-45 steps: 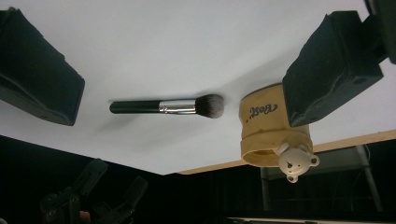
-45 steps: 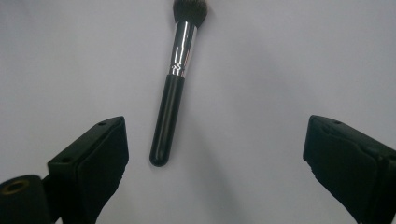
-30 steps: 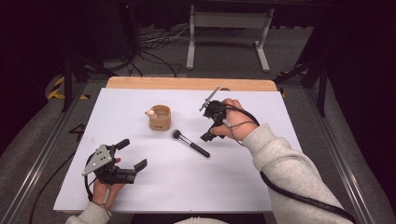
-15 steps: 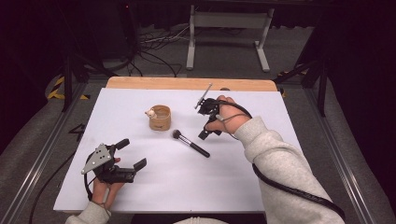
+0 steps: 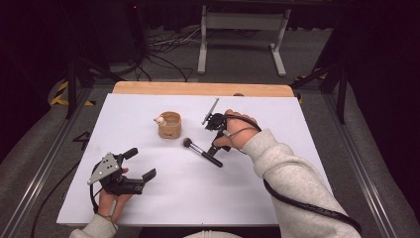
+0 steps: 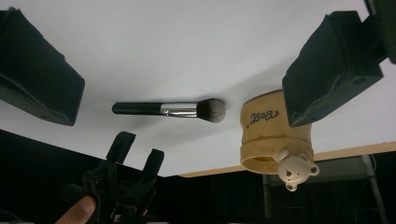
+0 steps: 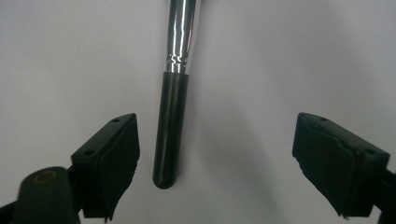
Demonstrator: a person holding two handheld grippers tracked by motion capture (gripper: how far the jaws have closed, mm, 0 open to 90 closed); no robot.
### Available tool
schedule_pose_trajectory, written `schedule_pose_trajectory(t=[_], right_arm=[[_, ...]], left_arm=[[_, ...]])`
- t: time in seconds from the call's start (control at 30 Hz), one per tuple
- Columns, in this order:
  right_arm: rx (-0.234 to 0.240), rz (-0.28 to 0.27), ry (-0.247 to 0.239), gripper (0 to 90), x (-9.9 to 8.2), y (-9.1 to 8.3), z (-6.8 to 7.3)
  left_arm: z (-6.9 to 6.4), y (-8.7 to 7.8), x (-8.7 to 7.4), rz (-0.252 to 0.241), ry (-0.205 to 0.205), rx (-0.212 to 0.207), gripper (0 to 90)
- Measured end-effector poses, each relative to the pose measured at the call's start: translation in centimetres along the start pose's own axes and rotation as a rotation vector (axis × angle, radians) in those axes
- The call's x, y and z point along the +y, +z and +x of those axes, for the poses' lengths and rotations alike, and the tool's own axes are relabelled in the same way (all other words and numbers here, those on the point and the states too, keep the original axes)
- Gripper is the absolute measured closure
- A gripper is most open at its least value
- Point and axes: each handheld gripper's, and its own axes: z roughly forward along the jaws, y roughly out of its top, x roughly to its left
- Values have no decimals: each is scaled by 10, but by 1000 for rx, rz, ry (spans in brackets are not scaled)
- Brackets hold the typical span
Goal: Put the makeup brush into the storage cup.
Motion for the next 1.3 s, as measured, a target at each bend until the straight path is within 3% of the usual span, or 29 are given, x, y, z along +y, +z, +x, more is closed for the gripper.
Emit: schedule_pose_trajectory(t=[0.6,1.3], right_arm=[[-8,35,-6,274,1,21,18],[-51,135,38,643,3,33,34]], left_arm=[[1,0,0,6,-8,0,0],[0,1,0,10,-5,-5,0]])
